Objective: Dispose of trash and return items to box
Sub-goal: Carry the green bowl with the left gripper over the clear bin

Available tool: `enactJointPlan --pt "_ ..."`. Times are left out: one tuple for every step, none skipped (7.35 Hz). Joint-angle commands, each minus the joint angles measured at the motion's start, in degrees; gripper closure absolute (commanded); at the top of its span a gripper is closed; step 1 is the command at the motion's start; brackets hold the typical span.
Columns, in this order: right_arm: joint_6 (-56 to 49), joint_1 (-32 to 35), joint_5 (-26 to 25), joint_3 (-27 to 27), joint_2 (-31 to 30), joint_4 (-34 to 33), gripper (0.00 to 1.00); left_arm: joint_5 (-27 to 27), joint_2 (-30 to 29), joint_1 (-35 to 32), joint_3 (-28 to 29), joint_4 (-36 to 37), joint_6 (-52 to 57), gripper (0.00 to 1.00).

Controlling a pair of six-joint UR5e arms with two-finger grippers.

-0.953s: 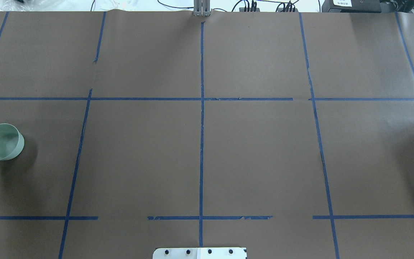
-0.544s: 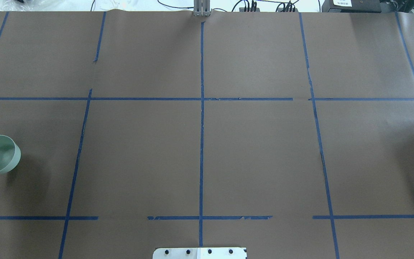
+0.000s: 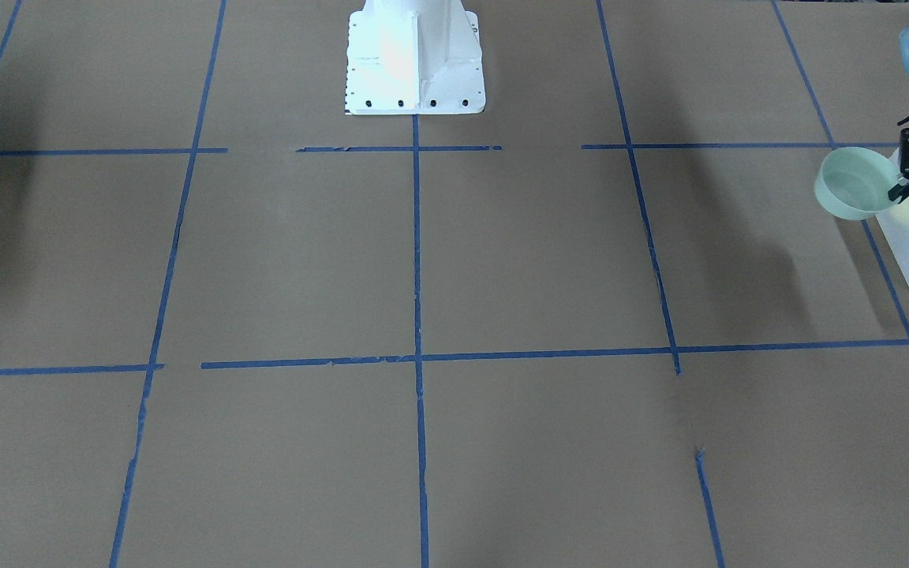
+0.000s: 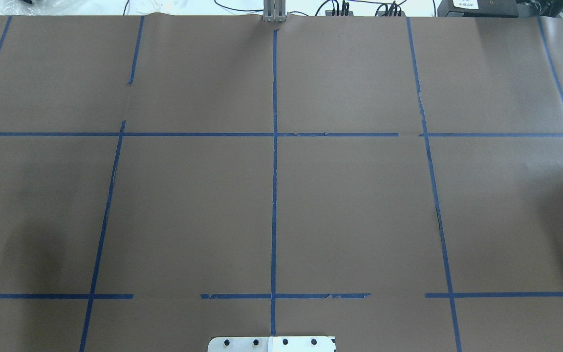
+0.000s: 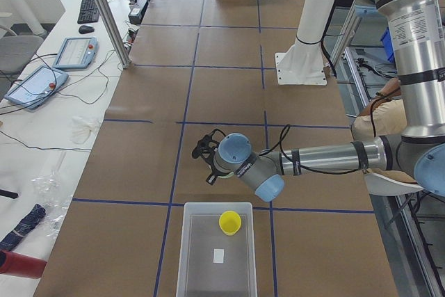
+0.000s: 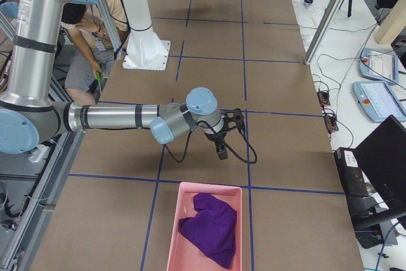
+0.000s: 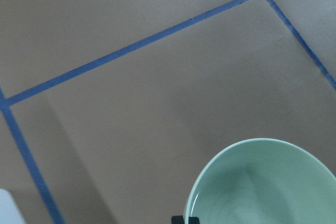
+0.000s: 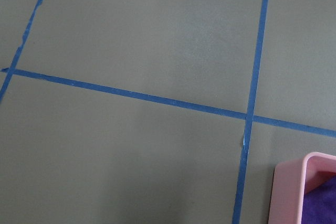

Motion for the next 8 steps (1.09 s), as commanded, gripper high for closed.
enactJointPlan --pt "0.0 0.0 -0.2 0.0 0.0 0.1 0.00 0.4 -5.2 -13.0 2.8 17.6 22.9 1.00" --pt "0.0 0.0 -0.2 0.0 0.0 0.1 0.00 0.5 -7.7 -16.1 7.3 19.3 28.2 1.00" --pt "-0.1 0.0 -0.2 0.0 0.0 0.1 0.00 0.4 -8.7 -16.7 10.1 18.9 28.5 1.00" --pt "-0.1 0.0 -0.2 0.0 0.0 0.1 0.00 1.7 -10.2 -16.8 12.8 18.3 28.1 1.00" --pt "-0.1 0.0 -0.2 0.0 0.0 0.1 0.00 4.8 -10.4 -16.8 13.0 16.4 26.4 1.00" --pt "-0.1 0.0 -0.2 0.0 0.0 0.1 0.00 6.9 -9.0 -16.7 14.4 8.4 19.4 1.00" --pt "-0.1 0.0 -0.2 -0.1 0.1 0.1 0.00 8.5 -7.9 -15.4 16.9 -0.3 12.8 1.00" --pt "-0.1 0.0 -0.7 -0.1 0.1 0.1 0.00 8.6 -6.9 -12.5 17.3 -2.7 10.7 1.00"
